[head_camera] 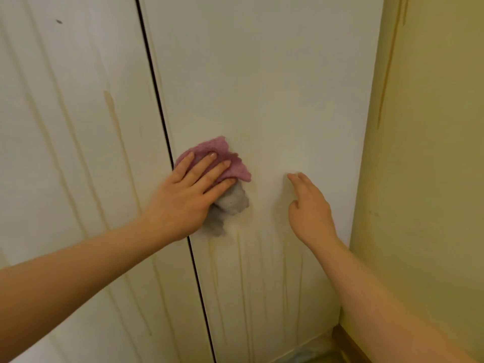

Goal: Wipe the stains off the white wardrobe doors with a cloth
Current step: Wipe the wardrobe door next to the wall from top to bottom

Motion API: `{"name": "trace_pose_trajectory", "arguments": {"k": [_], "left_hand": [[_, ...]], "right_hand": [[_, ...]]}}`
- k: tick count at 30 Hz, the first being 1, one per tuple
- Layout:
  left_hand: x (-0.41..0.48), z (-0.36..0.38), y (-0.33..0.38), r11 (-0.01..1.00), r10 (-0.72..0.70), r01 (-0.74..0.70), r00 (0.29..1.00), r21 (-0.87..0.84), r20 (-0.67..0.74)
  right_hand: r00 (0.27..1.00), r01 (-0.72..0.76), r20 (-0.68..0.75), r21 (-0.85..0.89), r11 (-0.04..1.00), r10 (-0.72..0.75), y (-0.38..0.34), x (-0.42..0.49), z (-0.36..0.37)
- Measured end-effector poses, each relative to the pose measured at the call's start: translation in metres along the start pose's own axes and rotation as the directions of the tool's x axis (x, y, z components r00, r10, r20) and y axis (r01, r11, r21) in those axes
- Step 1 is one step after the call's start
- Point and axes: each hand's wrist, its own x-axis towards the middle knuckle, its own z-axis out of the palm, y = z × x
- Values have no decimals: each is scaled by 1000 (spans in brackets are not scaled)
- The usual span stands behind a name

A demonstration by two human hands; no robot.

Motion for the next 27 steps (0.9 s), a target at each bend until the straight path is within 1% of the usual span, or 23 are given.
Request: {"name": "trace_pose_trajectory", "arguments": {"k": [1, 2, 4, 5, 6, 7, 9, 11, 12, 14, 16, 18, 19, 20, 22, 23, 24, 25, 27], "left_hand": [[-7, 4, 7, 1000, -6, 5, 1000, -3, -13], [-19, 10, 16, 1000, 27, -27, 1000, -8, 4], [-39, 14, 31, 991, 137, -135, 988, -23, 65], [-43, 14, 32, 985, 170, -168, 982, -32, 77], [-42, 13, 29, 986, 168, -167, 984, -33, 61], [-37, 11, 24, 991, 133, -132, 990, -26, 42], [-23, 8, 17, 1000, 4, -4, 1000, 6, -5], [-15, 8, 19, 994, -107, 108, 993, 15, -43], [-17, 10, 25, 991, -134, 134, 990, 13, -51], [-34, 19, 47, 993, -114, 114, 992, -11, -49], [-55, 24, 67, 999, -30, 29, 999, -38, -17], [-60, 22, 66, 1000, -2, 2, 1000, -28, 0], [-52, 17, 58, 999, -35, 35, 999, -14, -13], [-41, 13, 48, 995, -100, 100, 994, -3, -33], [-20, 9, 29, 965, -261, 263, 962, 23, -78], [-14, 9, 26, 949, -309, 313, 947, 26, -88], [-15, 11, 29, 949, -310, 313, 946, 27, -92], [-23, 15, 39, 961, -274, 276, 958, 20, -84], [-53, 27, 68, 989, -146, 146, 989, -4, -24]], "right_hand": [[1000, -14, -13, 22, 1000, 14, -3, -1, 2], [1000, -27, -14, 35, 999, 27, -6, -3, 6], [999, -42, 8, 26, 999, 42, -7, -8, 11], [999, -48, 20, 16, 999, 47, -6, -10, 12], [998, -57, 20, 12, 998, 57, -6, -11, 12], [998, -68, 14, 9, 998, 67, -5, -11, 11], [997, -82, 12, -2, 997, 82, -4, -15, 12], [994, -95, 43, -18, 995, 96, -2, -18, 16], [993, -102, 59, -24, 994, 104, -1, -21, 18], [991, -111, 72, -34, 993, 113, 1, -22, 20], [990, -120, 70, -34, 992, 122, 2, -22, 19], [992, -113, 62, -28, 993, 114, 1, -22, 17], [992, -108, 61, -26, 994, 109, 0, -21, 17], [992, -105, 62, -24, 994, 106, 0, -21, 17], [992, -107, 60, -15, 994, 108, 0, -19, 17], [992, -112, 58, -10, 994, 112, 0, -19, 17], [991, -116, 60, -8, 993, 117, 0, -19, 18], [991, -120, 66, -8, 993, 120, 0, -20, 18], [990, -120, 80, -15, 993, 120, -1, -21, 18]]}}
